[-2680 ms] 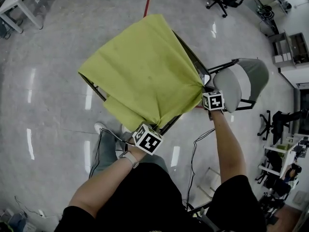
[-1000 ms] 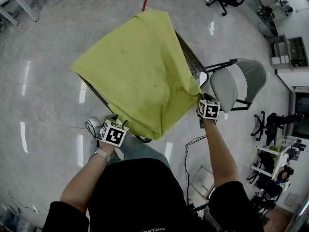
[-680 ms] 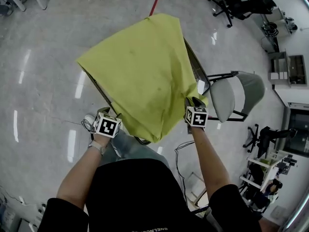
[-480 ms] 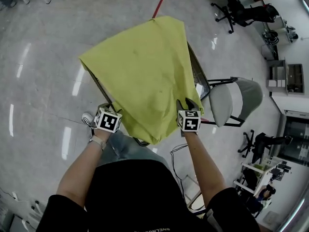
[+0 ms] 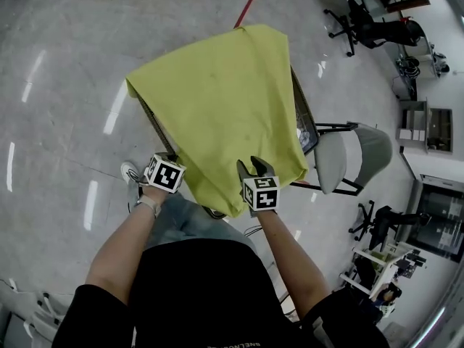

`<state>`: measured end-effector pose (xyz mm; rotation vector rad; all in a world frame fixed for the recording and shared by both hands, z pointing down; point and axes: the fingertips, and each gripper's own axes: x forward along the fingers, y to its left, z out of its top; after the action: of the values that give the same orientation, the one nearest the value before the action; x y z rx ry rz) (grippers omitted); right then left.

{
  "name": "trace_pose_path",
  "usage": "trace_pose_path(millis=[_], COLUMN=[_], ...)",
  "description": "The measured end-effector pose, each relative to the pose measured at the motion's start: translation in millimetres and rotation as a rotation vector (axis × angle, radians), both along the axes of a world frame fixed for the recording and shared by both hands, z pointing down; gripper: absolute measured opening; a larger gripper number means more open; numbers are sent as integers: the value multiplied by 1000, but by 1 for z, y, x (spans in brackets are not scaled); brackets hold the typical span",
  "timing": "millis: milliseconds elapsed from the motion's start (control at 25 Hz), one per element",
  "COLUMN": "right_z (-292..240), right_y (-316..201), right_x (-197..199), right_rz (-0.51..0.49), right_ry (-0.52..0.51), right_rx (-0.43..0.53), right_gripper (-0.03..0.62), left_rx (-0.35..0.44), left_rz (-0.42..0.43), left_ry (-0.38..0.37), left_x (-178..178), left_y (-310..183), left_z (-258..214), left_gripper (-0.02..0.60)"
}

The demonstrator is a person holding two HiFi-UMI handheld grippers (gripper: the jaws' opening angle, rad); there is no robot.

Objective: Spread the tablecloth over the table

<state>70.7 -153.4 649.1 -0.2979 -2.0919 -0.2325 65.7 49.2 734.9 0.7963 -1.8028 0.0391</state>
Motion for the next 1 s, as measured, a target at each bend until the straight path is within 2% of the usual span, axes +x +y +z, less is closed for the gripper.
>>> trace_pose_path(millis=[240, 360, 520, 720, 880, 1000], right_z=[7, 8, 4, 11, 21, 25], right_y=[29, 52, 105, 163, 194, 205], right_x=[14, 22, 43, 91, 122, 133], right_rz=[23, 9, -83, -193, -265, -283], right_ry=[34, 44, 74, 179, 236, 232], right_rx=[-54, -116, -243, -322, -288, -193], right_gripper=[169, 169, 198, 263, 301, 305], left_rx=[52, 67, 117, 160, 175, 221], left_rz=[68, 123, 193, 303, 369, 404], left_ry=[87, 131, 216, 277, 302, 356], left_x=[36, 55, 79, 108, 118, 127], left_y=[15, 21, 25, 26, 33, 40], left_z=[-5, -5, -15, -26, -34, -46], left_gripper=[15, 15, 15, 15, 15, 15])
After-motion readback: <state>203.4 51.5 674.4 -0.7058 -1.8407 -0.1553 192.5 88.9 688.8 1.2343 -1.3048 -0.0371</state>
